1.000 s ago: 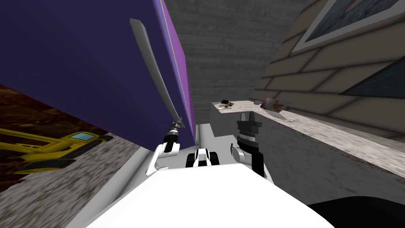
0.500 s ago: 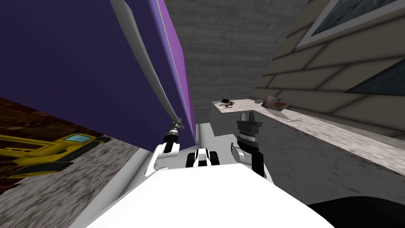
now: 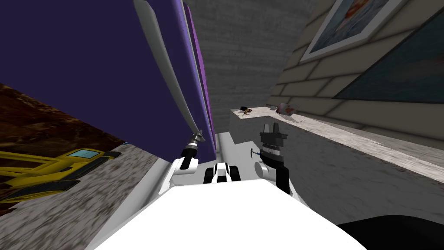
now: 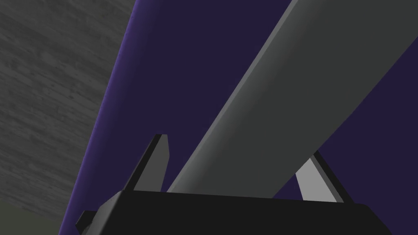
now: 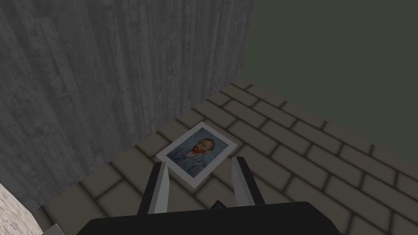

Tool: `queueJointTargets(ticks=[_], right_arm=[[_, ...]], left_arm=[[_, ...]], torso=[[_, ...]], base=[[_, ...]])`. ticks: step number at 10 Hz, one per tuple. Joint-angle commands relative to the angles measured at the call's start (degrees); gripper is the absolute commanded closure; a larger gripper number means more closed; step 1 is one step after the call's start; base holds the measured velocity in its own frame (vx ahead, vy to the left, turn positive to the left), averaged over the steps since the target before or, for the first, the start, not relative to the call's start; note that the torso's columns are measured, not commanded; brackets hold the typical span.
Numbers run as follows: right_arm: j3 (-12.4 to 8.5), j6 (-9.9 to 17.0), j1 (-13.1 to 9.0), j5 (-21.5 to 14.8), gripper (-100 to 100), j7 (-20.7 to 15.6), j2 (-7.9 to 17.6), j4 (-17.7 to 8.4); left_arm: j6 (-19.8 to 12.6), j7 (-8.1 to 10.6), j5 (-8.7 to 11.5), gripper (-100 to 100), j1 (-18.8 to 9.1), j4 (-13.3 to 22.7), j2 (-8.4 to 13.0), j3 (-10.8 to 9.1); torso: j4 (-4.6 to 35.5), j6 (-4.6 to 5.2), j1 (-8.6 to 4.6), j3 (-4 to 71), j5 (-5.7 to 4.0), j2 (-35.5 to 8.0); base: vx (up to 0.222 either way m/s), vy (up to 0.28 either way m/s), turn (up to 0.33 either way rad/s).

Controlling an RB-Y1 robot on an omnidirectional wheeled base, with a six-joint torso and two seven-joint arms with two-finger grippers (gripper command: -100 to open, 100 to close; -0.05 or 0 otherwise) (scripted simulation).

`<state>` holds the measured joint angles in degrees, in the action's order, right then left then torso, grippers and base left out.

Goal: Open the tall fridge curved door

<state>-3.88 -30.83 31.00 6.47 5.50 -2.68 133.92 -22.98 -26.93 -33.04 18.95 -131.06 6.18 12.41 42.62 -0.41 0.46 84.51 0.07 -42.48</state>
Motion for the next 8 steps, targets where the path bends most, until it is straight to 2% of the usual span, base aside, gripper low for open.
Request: queueJointTargets(ticks=[1, 3, 4, 6, 7, 8], right_arm=[[0.0, 0.0, 0.0, 0.0, 0, 0.0, 0.0, 0.0], [-0.01, 0.0, 0.0, 0.0, 0, 0.0, 0.01, 0.0], [-0.01, 0.0, -0.01, 0.0, 0, 0.0, 0.01, 0.0], [-0.01, 0.0, 0.01, 0.0, 0, 0.0, 0.0, 0.0], [-0.01, 0.0, -0.01, 0.0, 0, 0.0, 0.01, 0.0], [0.0, 0.0, 0.02, 0.0, 0, 0.0, 0.0, 0.0]], left_arm=[[0.15, 0.12, 1.24, 100, 0.17, -1.63, 1.99, 1.87], [0.27, 0.06, 2.38, 100, 0.43, -2.52, 3.86, 4.03], [0.27, 0.06, 2.38, 100, 0.43, -2.52, 3.86, 4.03], [0.39, -0.01, 3.51, 100, 0.69, -3.4, 5.73, 6.19], [0.12, -0.13, 3.26, 100, 1.08, -3.02, 5.51, 5.6], [0.47, -0.31, 3.71, 100, 1.56, -3.38, 6.61, 6.98]], torso=[[0.02, 0.06, -0.03, 0.0, -0.03, -0.06], [0.04, 0.27, -0.02, -0.11, -0.01, -0.15], [0.09, 0.15, 0.18, -0.17, 0.04, -0.26], [0.03, 0.1, -0.21, 0.08, -0.08, 0.06], [0.01, 0.31, -0.27, -0.14, -0.07, -0.3], [-0.07, 0.27, -0.64, 0.15, -0.16, 0.27]], base=[[-0.305, 0.161, -0.11], [-0.338, 0.239, -0.14], [-0.298, 0.162, -0.087], [-0.316, 0.152, -0.07], [-0.19, 0.093, -0.051], [-0.139, 0.118, -0.052]])
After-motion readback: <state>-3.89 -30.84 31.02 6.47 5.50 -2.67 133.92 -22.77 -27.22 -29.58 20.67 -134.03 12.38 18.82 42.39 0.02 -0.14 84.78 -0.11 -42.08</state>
